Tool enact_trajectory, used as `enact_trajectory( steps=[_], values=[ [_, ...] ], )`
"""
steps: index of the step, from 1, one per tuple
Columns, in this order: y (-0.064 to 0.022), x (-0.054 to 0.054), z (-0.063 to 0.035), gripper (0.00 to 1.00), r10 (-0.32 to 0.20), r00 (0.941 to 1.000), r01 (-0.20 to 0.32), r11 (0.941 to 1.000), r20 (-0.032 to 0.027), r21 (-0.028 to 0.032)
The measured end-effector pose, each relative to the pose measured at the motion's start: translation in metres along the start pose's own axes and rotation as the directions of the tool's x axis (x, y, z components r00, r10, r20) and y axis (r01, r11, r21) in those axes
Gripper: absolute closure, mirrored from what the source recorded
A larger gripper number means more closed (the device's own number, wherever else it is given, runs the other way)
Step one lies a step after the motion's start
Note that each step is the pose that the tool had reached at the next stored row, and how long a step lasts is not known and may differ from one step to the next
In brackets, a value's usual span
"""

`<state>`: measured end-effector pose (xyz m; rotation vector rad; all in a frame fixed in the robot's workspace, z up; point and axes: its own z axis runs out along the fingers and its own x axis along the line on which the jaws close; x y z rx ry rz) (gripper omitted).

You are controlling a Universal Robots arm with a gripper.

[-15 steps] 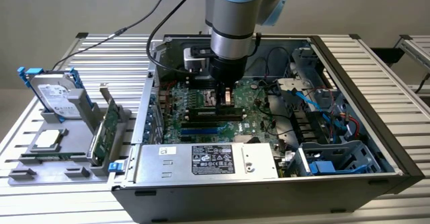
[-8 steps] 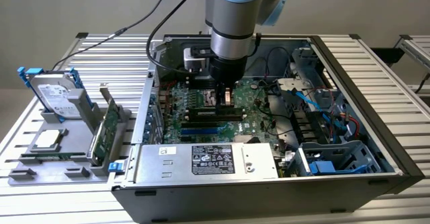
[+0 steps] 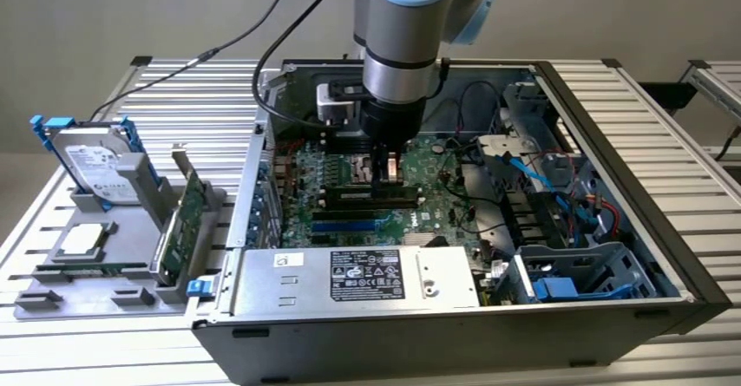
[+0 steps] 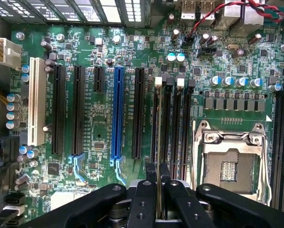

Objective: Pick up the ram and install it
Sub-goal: 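Insert the ram into the slot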

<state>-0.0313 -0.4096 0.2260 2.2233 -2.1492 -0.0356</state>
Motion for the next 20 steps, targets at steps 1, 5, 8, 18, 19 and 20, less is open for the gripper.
enact_trajectory(
  steps=[1, 5, 8, 18, 19, 20],
  values=[
    [0.0000, 0.0000, 0.0001, 0.86, 0.000, 1.0000, 0.000, 1.0000, 0.0000, 0.0000],
    [0.0000, 0.0001, 0.0002, 0.86, 0.000, 1.0000, 0.000, 1.0000, 0.0001, 0.0000],
    [0.0000, 0.0008, -0.0001, 0.86, 0.000, 1.0000, 0.000, 1.0000, 0.0002, 0.0001],
    [-0.0003, 0.0016, -0.0001, 0.86, 0.000, 1.0000, 0.000, 1.0000, 0.0000, 0.0000],
    [-0.0003, 0.0016, 0.0001, 0.86, 0.000, 1.0000, 0.000, 1.0000, 0.0000, 0.0000],
    [-0.0004, 0.0016, 0.0004, 0.86, 0.000, 1.0000, 0.000, 1.0000, -0.0001, -0.0001]
  ],
)
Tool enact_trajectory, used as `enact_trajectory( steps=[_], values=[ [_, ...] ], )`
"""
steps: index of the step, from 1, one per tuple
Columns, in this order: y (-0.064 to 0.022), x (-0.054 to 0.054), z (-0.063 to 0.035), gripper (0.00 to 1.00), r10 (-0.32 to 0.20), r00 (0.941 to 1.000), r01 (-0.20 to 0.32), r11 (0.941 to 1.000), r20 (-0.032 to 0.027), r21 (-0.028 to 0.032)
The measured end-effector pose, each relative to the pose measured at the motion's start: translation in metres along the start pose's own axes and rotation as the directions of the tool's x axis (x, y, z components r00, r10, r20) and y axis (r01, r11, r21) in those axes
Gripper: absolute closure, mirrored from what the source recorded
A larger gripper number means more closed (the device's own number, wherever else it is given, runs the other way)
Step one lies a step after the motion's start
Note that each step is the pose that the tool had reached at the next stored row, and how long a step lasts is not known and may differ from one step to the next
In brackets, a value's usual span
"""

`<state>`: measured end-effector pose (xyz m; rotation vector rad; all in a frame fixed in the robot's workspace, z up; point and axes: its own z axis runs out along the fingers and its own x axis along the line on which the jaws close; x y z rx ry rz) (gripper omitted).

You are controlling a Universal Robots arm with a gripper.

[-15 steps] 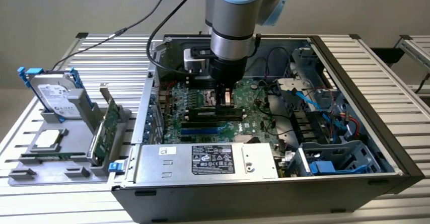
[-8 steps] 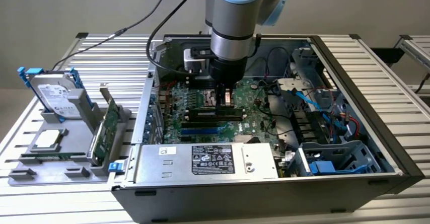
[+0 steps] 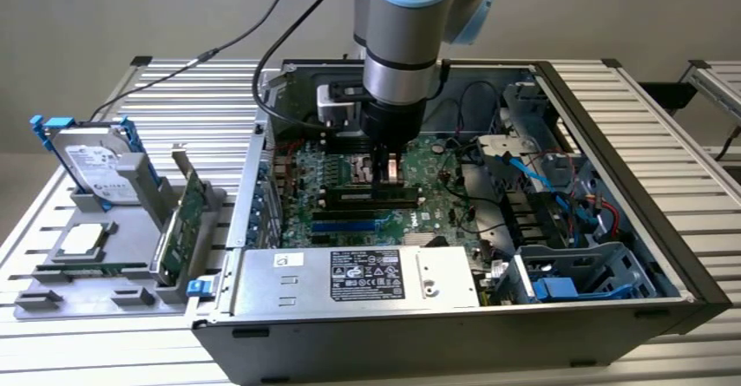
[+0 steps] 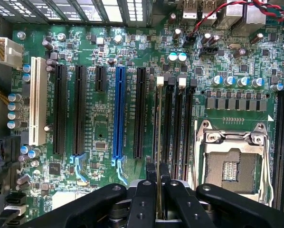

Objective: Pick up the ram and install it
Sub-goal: 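Insert the ram into the slot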

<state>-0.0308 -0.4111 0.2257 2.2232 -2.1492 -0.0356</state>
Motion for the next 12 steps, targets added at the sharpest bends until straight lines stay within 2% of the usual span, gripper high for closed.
enact_trajectory(
  steps=[12],
  values=[
    [0.0000, -0.0001, 0.0009, 0.86, 0.010, 0.9999, -0.010, 0.9999, 0.0006, -0.0002]
  ],
)
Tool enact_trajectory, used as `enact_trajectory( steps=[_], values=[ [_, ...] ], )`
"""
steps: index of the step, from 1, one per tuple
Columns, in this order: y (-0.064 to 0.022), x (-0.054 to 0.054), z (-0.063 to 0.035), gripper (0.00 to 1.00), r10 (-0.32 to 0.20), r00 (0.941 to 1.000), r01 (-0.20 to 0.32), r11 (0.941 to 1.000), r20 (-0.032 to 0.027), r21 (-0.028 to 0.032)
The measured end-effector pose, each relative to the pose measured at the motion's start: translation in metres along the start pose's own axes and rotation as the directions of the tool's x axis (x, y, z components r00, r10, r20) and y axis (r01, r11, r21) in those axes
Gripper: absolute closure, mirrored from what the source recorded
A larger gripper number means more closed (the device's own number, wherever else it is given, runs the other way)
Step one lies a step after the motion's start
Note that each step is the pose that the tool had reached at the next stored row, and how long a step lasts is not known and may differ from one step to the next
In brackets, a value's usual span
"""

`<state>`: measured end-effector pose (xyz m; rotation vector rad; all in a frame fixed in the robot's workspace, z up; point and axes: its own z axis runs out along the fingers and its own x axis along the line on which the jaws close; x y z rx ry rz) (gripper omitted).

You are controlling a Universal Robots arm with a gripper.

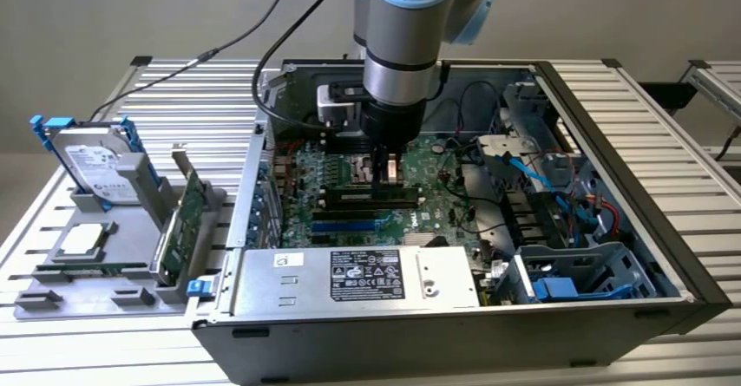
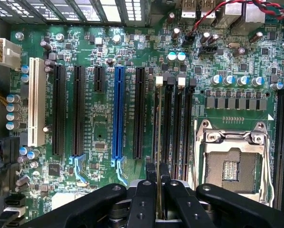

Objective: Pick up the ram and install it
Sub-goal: 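Insert the ram into the slot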

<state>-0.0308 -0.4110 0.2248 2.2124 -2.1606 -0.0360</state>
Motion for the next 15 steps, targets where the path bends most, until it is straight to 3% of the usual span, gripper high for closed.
enact_trajectory(
  steps=[15],
  values=[
    [-0.0002, -0.0001, 0.0022, 0.86, 0.014, 0.9999, -0.014, 0.9999, 0.0005, -0.0003]
  ],
)
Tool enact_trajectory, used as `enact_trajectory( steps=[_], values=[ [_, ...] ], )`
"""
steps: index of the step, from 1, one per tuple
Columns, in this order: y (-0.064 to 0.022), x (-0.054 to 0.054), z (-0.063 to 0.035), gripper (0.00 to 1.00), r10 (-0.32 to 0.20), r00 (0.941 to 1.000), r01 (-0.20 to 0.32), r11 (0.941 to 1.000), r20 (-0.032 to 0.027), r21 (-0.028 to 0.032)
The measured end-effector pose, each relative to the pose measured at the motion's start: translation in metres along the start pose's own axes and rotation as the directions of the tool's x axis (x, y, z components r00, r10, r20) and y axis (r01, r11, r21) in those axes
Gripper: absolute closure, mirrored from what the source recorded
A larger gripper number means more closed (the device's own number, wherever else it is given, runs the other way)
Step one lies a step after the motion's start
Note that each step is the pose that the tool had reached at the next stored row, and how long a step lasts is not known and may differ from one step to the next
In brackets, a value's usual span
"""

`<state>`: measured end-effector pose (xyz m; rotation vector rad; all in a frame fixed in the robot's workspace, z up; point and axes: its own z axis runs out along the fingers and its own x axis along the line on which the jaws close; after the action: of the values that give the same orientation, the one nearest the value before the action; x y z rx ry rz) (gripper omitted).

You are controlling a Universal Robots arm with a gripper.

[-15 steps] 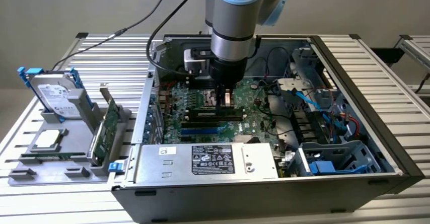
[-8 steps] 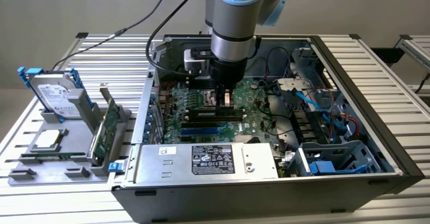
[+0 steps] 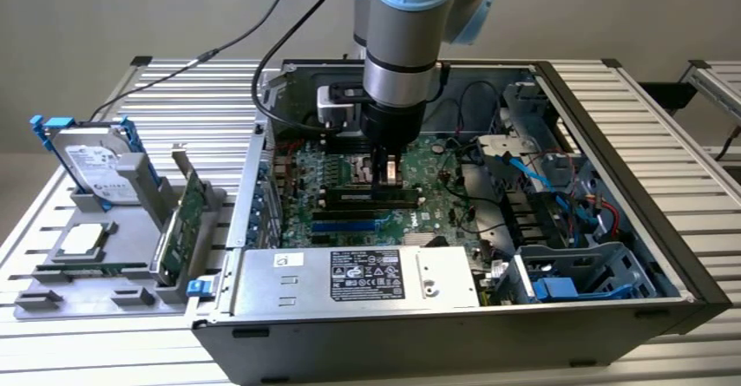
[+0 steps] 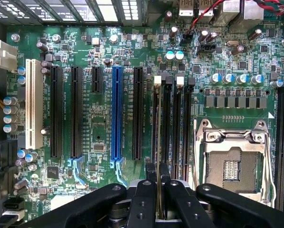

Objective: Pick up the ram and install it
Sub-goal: 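Insert the ram into the slot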

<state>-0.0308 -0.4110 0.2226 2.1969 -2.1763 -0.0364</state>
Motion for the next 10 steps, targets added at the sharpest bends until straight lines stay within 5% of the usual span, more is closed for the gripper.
enact_trajectory(
  steps=[10],
  values=[
    [-0.0001, 0.0000, 0.0012, 0.86, -0.005, 1.0000, 0.005, 1.0000, -0.0023, 0.0001]
  ],
)
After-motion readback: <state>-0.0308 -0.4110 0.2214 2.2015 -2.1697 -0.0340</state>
